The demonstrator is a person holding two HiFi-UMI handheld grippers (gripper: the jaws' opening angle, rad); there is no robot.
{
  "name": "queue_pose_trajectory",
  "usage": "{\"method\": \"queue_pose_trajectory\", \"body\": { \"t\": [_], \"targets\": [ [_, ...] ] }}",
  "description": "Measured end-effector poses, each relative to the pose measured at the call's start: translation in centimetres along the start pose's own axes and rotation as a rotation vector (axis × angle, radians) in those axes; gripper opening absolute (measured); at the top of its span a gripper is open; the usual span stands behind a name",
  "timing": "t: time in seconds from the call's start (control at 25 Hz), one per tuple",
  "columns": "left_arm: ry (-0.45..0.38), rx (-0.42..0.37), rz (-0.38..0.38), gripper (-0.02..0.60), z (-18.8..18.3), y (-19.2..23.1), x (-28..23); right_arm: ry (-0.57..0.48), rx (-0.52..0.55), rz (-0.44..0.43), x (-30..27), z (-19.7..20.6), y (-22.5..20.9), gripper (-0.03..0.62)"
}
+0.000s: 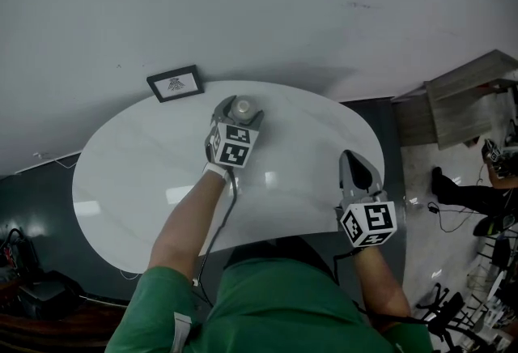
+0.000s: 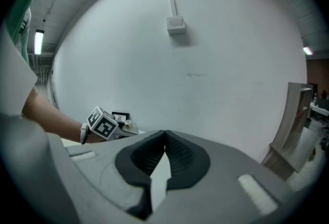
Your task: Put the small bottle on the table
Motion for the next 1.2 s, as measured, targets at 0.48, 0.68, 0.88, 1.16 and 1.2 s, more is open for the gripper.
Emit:
{"method": "queue_pose_trajectory", "body": {
  "t": [0.48, 0.68, 0.88, 1.16, 1.2],
  "targets": [
    [0.051, 0.000, 0.002, 0.347, 1.4, 0.2, -2.9, 0.036, -0.011, -0.014, -0.9, 1.2, 0.3, -0.005],
    [0.063, 0.006, -0.005, 0.347, 1.8, 0.3, -3.2, 0.036, -0.004, -0.019, -0.9, 1.0, 0.5, -0.005],
    [0.079, 0.013, -0.014, 0.347, 2.5, 0.6, -3.3, 0.035, -0.014, -0.030, -0.9, 1.1, 1.0, -0.005],
    [0.084, -0.009, -0.008, 0.348, 2.6, 0.6, -3.3, 0.033, -0.015, -0.040, -0.8, 1.2, 1.6, -0.005],
    [0.086, -0.013, -0.006, 0.348, 2.6, 0.6, -3.3, 0.031, -0.015, -0.042, -0.8, 1.2, 1.7, -0.005]
  ]
}}
Point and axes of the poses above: the fingertips, and each gripper's own axes: x backward along the fingers, y to its left, z out of its underside, the point moved 3 cm from there along x, backward along the fingers, and after that the axes turned 13 degrees about y, right-handed, at the moved point
